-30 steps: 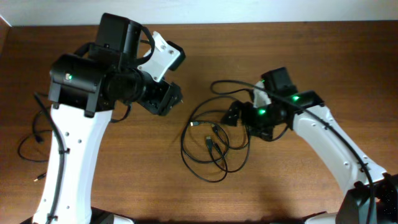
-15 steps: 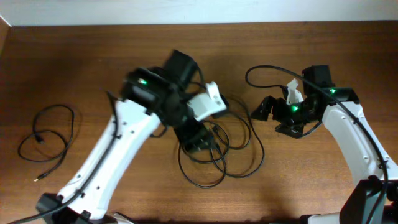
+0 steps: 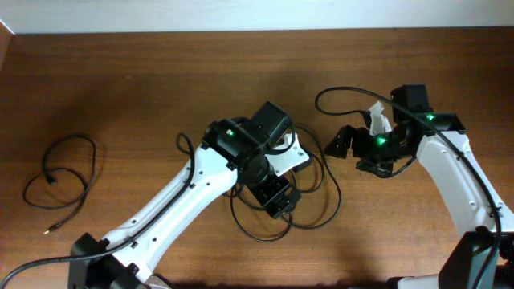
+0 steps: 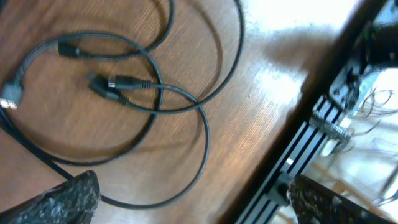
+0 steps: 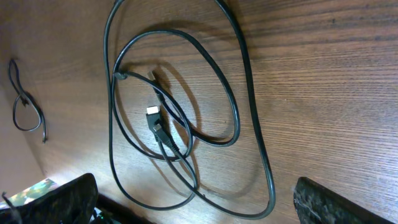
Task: Untangle cables
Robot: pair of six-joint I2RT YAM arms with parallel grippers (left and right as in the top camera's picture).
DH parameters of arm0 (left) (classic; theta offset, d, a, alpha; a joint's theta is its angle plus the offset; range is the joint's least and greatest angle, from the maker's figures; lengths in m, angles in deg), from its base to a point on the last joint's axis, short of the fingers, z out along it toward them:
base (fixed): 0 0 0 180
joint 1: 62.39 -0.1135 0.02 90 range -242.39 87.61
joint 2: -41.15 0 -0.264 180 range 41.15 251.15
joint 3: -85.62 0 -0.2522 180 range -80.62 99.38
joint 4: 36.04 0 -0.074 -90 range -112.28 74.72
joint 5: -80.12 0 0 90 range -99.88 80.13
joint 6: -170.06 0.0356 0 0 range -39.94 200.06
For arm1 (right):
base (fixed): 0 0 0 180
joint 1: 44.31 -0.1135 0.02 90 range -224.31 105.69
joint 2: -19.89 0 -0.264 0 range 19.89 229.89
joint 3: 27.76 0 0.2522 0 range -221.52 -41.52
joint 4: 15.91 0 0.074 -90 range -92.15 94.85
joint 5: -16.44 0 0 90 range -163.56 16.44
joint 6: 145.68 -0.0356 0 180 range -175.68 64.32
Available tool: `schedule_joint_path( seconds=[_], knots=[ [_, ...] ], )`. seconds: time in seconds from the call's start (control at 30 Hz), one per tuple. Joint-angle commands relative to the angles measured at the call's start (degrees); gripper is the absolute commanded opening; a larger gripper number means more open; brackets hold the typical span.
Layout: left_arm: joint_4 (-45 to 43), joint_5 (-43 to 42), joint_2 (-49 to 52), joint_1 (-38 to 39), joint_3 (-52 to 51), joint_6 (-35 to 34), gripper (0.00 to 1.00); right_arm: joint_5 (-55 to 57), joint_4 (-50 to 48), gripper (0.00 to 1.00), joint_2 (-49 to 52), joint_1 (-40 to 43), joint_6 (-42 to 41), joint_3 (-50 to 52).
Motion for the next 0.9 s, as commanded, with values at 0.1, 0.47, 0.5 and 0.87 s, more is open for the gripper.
schedule_joint_path(
  seconds=[0.1,0.47,0.5,0.87],
  knots=[
    [-3.67,0.59,0.04,1.60,-4.79,-17.00,0.99,0.11,-0.20,0.99,-0.13,0.46,0.90,0.17],
    [-12.59,15.78,0.04,9.22,-12.33,-56.17,0.97,0.48,-0.17,0.99,-0.13,0.79,0.87,0.17],
    [-12.72,17.03,0.04,9.84,-12.90,-58.80,0.99,0.50,-0.20,0.99,-0.13,1.29,0.87,0.17],
    [-27.45,20.48,0.04,18.01,-22.69,-76.63,0.99,0.31,0.17,0.99,-0.13,12.35,2.89,0.17]
  ],
)
